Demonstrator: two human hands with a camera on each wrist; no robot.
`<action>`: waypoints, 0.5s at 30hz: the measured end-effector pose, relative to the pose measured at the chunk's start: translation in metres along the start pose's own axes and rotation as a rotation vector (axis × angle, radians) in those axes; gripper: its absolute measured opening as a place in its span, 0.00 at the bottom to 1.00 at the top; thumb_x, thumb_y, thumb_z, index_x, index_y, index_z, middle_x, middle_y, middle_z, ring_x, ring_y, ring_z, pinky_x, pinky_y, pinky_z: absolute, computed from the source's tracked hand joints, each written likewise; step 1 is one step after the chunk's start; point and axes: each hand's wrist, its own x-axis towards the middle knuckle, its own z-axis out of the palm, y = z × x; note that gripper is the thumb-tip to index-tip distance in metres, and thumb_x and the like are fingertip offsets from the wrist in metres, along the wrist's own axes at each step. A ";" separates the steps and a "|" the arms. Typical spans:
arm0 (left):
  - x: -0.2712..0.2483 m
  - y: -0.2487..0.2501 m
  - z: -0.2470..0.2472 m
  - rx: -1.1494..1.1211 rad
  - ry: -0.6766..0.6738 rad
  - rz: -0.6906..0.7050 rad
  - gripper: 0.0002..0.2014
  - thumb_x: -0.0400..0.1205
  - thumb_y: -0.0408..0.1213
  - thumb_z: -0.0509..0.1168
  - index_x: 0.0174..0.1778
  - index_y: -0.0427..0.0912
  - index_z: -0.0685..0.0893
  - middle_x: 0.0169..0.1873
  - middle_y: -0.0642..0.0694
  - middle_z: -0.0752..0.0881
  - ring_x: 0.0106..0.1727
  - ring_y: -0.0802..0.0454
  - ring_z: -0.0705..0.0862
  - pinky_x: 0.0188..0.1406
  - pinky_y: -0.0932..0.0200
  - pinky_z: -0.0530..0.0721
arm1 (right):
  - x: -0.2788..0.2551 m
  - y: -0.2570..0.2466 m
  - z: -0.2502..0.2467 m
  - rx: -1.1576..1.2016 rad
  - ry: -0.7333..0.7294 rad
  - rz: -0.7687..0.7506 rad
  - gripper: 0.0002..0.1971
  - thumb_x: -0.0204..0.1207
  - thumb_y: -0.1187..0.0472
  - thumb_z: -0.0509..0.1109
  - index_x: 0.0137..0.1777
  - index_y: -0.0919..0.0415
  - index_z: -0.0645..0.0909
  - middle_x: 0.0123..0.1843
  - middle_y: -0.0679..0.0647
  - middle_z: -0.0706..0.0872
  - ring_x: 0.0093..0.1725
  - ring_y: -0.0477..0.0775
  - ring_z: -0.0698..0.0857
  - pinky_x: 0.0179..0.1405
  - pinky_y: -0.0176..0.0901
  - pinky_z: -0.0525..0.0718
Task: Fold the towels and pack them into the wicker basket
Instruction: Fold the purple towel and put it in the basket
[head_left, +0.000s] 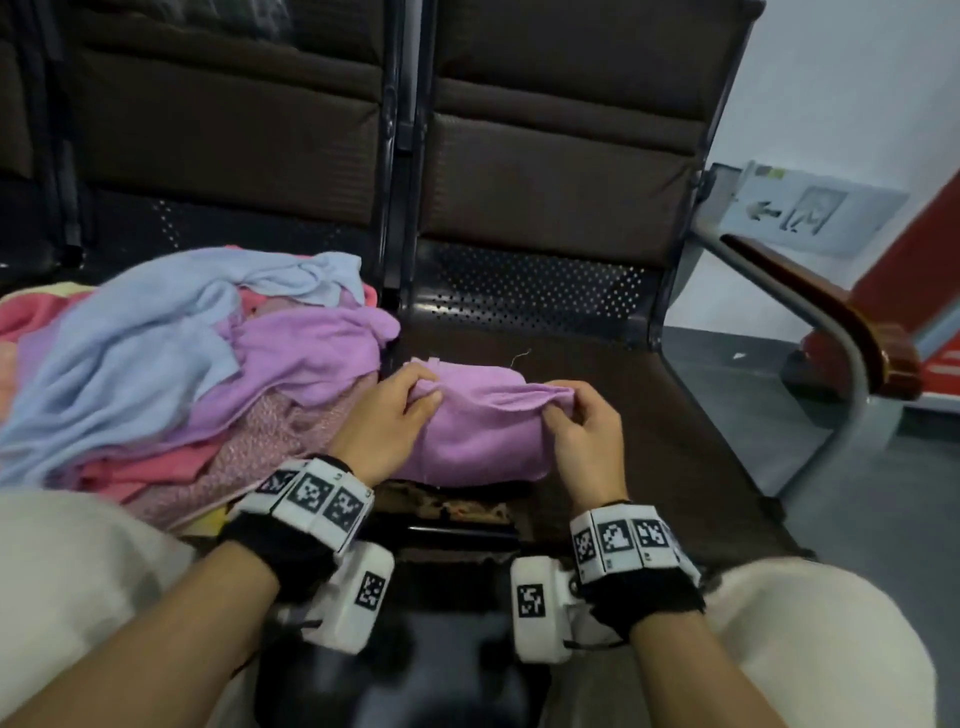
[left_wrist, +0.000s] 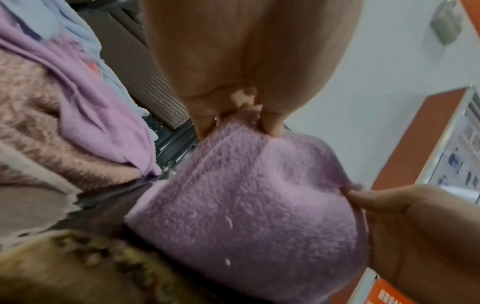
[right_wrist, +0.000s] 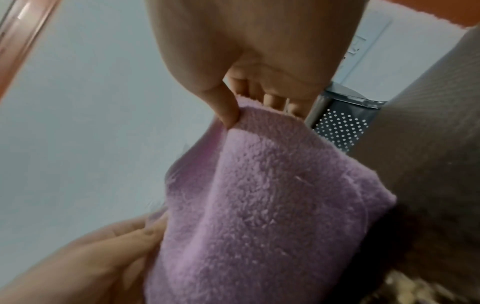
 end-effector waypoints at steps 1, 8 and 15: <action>-0.002 -0.006 0.003 0.017 -0.014 -0.008 0.06 0.82 0.34 0.64 0.52 0.38 0.82 0.47 0.49 0.84 0.50 0.51 0.80 0.45 0.66 0.69 | -0.001 0.005 0.001 -0.032 -0.012 0.013 0.09 0.73 0.68 0.67 0.44 0.54 0.85 0.43 0.49 0.89 0.49 0.51 0.86 0.57 0.51 0.83; 0.046 -0.038 0.003 -0.076 -0.005 -0.189 0.08 0.80 0.29 0.62 0.52 0.40 0.82 0.49 0.49 0.84 0.52 0.54 0.80 0.53 0.64 0.72 | 0.052 0.020 0.020 -0.213 -0.149 0.069 0.06 0.74 0.62 0.71 0.48 0.51 0.83 0.43 0.46 0.87 0.51 0.50 0.86 0.53 0.42 0.81; 0.125 -0.063 0.017 -0.097 -0.010 -0.199 0.09 0.79 0.30 0.64 0.54 0.41 0.82 0.49 0.48 0.84 0.51 0.55 0.81 0.51 0.65 0.75 | 0.131 0.038 0.043 -0.316 -0.199 0.082 0.10 0.74 0.61 0.72 0.54 0.57 0.84 0.47 0.51 0.88 0.49 0.51 0.86 0.52 0.43 0.82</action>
